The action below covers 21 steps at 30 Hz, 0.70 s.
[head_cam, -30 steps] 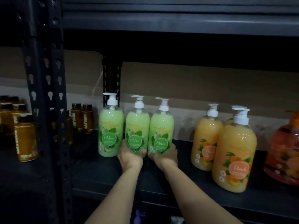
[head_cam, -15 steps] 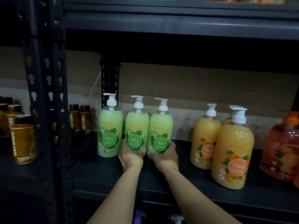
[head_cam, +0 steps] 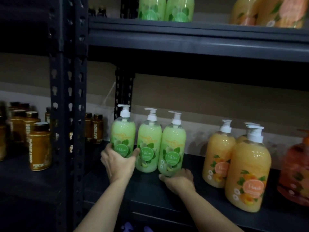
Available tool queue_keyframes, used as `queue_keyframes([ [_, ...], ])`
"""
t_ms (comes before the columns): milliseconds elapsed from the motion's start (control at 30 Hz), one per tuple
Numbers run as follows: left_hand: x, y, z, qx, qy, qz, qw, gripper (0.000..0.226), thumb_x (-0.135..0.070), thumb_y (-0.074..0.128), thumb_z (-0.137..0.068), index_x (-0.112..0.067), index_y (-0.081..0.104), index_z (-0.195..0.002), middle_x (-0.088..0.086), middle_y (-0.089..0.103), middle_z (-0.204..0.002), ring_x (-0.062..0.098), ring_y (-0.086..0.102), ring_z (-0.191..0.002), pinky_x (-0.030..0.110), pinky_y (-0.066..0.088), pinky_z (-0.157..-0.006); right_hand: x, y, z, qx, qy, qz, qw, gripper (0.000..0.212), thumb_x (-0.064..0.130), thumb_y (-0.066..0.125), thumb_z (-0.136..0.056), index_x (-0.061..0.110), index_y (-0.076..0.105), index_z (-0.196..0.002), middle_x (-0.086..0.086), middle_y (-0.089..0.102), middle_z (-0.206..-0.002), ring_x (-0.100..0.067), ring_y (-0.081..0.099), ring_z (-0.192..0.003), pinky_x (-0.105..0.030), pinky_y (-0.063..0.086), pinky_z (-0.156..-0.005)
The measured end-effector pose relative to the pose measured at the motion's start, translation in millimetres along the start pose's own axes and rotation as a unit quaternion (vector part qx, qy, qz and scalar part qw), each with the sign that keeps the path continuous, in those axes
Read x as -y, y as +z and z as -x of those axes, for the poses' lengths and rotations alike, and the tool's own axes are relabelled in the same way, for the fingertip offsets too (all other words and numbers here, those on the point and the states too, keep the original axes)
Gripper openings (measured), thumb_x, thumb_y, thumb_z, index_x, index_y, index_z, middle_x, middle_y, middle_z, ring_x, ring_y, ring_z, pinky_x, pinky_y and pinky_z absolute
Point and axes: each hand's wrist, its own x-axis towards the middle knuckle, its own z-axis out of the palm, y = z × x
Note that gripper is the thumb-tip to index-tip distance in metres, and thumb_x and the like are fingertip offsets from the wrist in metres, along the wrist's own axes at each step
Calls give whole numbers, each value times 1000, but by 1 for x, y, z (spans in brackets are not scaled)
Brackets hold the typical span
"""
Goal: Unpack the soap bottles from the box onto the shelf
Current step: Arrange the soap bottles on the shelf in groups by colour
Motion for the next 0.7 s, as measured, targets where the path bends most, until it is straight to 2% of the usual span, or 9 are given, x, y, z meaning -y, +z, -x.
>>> queue_keyframes([
  [100,11,-5,-24,50,-10,7,999,129,-41,92,-60,-11,10,-155,17,17,-159,34,12,-148,49,19,-120,-12,-1,8,13,-26,111,993,96,80,39,-81,10,38,-147,-8,37,-150,-25,30,-142,-40,23,-116],
  [167,23,-8,-38,76,-16,16,997,134,-38,93,-59,-16,5,-157,16,20,-159,34,16,-148,50,24,-118,-17,4,12,-6,-47,143,989,97,82,31,-81,11,37,-147,-4,38,-149,-22,29,-142,-44,18,-117],
  [267,31,-8,-47,96,-29,9,995,128,-36,92,-63,-17,6,-156,17,29,-156,35,29,-143,47,33,-112,-17,7,12,-26,-53,143,988,96,81,30,-82,10,36,-147,-5,37,-149,-23,28,-142,-44,20,-116],
  [400,32,-2,-49,96,-21,-7,995,114,-34,90,-66,-7,19,-152,18,38,-149,36,40,-136,44,38,-110,-15,5,13,-22,-56,154,986,95,81,31,-83,10,37,-146,-6,37,-150,-23,29,-142,-42,23,-115],
  [567,27,-2,-42,93,-19,-50,994,92,-31,82,-77,-3,28,-146,19,37,-145,37,41,-132,43,39,-105,-13,2,16,-24,-61,166,984,92,81,32,-83,10,43,-141,-6,44,-143,-24,36,-137,-41,28,-112],
  [700,25,-13,-32,96,-20,-74,992,97,-36,80,-79,-4,23,-150,20,30,-149,41,43,-130,48,41,-102,-12,1,19,-14,-58,162,985,92,80,32,-83,10,42,-142,-7,44,-144,-24,36,-137,-42,28,-111],
])
